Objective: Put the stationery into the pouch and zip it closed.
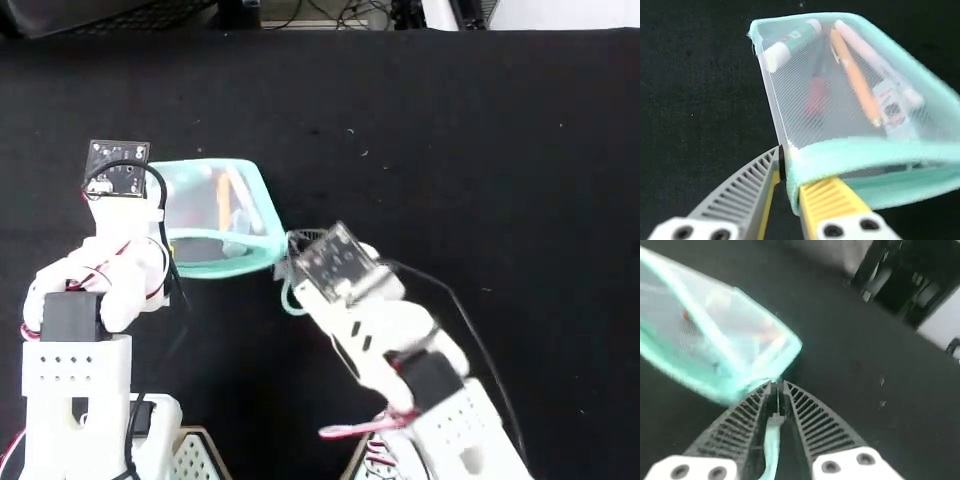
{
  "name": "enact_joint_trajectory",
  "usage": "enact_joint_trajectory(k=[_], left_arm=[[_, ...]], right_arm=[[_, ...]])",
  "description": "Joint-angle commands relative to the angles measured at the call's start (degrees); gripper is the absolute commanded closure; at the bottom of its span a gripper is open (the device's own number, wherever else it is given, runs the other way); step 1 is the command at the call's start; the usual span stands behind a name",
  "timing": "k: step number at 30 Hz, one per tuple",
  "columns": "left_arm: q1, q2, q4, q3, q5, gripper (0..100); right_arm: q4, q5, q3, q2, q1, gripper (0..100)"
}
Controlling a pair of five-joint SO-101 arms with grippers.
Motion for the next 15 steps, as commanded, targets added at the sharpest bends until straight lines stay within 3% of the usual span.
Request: enact_joint_trajectory(k=[1, 4, 9, 15], left_arm=[[0.22, 0.00, 0.00, -2.15, -0.44, 97], [0.22, 0.00, 0.00, -2.15, -0.44, 97], [-0.13, 0.00, 0.00, -2.15, -0.44, 97], [0.22, 0.00, 0.00, -2.15, -0.44, 97]], right_arm=[[6.33, 0.35, -1.80, -5.49, -0.70, 98.3], [9.58, 0.09, -0.66, -5.49, -0.79, 92.9], [10.02, 0.00, 3.91, -5.49, -2.73, 69.9], [9.41, 0.44, 8.75, -5.49, -9.49, 72.4]])
